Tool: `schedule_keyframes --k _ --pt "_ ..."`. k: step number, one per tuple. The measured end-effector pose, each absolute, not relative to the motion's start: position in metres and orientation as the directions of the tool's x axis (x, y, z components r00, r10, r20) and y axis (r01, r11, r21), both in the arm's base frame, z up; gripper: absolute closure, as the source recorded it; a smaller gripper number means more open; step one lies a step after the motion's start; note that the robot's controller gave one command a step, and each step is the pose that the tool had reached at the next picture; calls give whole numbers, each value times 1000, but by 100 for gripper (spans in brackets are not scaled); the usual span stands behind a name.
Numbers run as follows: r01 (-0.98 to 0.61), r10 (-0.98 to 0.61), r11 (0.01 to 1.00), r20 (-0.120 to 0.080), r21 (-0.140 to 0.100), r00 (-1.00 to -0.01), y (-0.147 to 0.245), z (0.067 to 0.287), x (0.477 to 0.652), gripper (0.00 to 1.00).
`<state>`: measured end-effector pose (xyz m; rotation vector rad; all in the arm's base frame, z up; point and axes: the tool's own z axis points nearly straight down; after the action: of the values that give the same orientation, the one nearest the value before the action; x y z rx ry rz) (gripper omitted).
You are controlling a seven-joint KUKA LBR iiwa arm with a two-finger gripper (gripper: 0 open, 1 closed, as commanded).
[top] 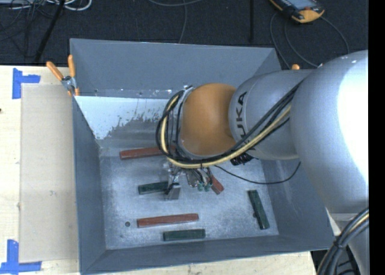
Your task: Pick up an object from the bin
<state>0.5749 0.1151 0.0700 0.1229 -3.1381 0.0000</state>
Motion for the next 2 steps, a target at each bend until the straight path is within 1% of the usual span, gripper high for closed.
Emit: schedule_keyframes --k 1,2 --pt "-102 -102 995 -7 0 -995 76 236 597 100" --pt "-101 -101 995 -1 0 -995 76 233 595 100"
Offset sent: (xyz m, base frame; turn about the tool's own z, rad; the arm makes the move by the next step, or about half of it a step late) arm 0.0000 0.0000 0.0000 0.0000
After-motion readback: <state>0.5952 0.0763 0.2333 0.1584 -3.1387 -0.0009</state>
